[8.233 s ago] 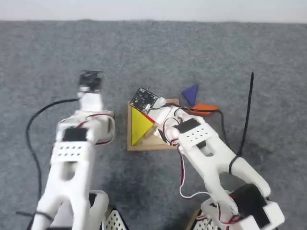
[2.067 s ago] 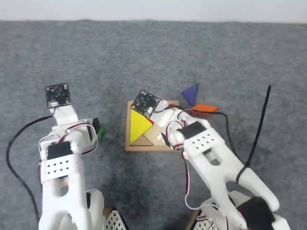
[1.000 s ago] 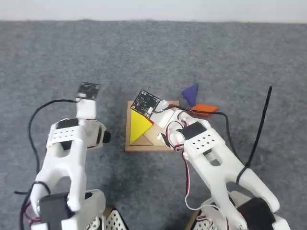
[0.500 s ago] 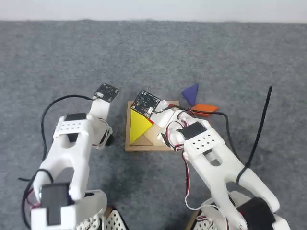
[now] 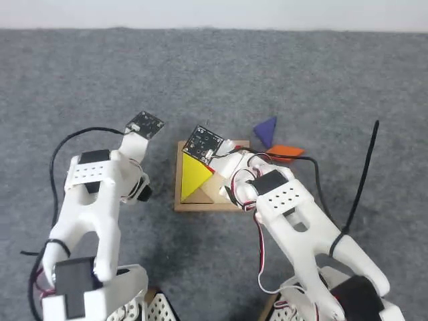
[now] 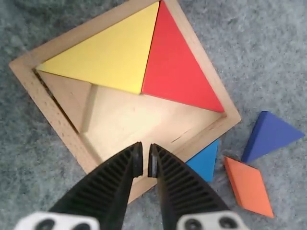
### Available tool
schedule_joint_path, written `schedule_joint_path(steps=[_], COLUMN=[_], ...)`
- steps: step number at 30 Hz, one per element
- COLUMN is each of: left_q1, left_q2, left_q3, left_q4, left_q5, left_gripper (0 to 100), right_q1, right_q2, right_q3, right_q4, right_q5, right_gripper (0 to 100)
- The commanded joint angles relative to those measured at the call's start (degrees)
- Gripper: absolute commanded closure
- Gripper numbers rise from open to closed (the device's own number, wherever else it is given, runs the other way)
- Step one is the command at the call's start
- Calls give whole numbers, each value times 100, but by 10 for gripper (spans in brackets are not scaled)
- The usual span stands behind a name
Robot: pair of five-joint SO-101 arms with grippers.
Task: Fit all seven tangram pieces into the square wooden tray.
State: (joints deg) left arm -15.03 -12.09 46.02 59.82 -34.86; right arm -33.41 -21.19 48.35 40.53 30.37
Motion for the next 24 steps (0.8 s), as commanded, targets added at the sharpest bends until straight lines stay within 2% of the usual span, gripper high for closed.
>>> schedule_joint_path(steps=[1, 4, 9, 15, 20, 24], left_q1=[-44, -88, -448, -440, -440, -484], left_q2=[-255, -149, 738, 1477, 1538, 1556], left_q3=[-444, -655, -1130, -1332, -1358, -1323], left_q4=[88, 79, 185, 721, 721, 308], left_q5=[-123, -229, -941, -1881, -1899, -1864], left_gripper=[768, 768, 767, 771, 770, 772], right_q1=[31, 31, 31, 31, 31, 31], right_q2=[-312, -312, -312, -312, -312, -312], right_q3=[-35, -35, -35, -35, -35, -35], right_q4=[-171, -171, -171, -171, -171, -171], right_q5=[-26, -26, -26, -26, -26, -26], right_gripper=[957, 957, 957, 957, 957, 957])
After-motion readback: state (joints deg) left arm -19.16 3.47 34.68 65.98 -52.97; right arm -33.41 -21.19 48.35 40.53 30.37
